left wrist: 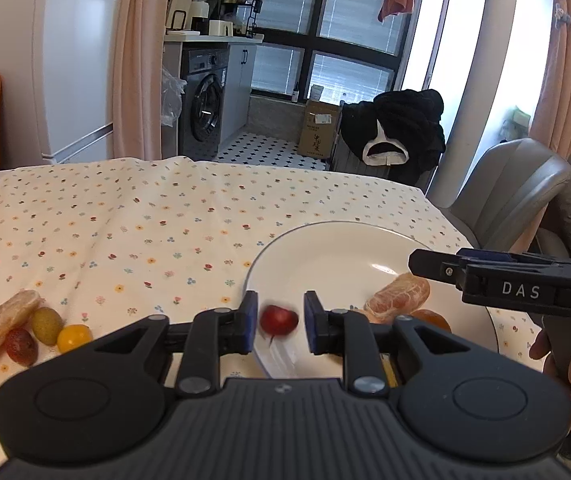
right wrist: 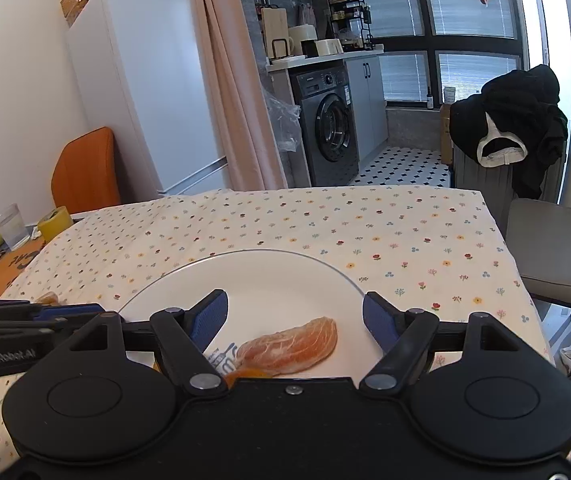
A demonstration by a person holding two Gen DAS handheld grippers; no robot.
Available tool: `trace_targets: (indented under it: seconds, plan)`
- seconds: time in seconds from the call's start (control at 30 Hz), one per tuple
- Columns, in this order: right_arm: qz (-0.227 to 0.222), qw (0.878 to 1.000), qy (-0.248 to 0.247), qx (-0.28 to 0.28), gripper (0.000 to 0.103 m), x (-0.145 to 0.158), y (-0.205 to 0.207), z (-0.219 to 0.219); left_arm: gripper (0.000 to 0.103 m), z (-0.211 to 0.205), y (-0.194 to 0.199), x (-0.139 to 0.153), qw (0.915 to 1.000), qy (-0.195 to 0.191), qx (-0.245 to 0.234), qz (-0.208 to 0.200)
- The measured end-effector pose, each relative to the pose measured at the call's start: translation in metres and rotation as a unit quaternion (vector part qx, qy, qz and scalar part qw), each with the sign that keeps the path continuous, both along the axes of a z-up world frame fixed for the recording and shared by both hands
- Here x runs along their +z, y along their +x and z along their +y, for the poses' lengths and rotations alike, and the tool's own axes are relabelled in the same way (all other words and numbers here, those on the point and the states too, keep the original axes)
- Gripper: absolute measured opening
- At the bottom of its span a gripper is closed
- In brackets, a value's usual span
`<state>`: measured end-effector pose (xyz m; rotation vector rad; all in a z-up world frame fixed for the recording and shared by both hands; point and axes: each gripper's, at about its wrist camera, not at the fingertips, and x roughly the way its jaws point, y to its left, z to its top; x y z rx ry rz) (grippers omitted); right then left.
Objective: Organize fruits
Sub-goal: 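Open both grippers to drop the tomato and pomelo segment onto the plate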
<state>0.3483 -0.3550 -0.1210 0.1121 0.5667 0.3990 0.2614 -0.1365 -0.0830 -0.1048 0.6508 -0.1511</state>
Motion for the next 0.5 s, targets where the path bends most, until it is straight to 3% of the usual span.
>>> trace_targets:
  seconds: [0.23,0.5]
  plan:
    - [0.000,1.000,0.008,0.005,0.075,0.000,-0.005,0.003,0.027,0.007,-0.007,0.000,1.0000,-0.001,0.007,0.005]
    - [-0.002,1.000,0.011,0.017,0.078,0.003,-0.015,0.015,0.046,0.030,-0.023,0.010,0.9992,-0.004,0.041,-0.004]
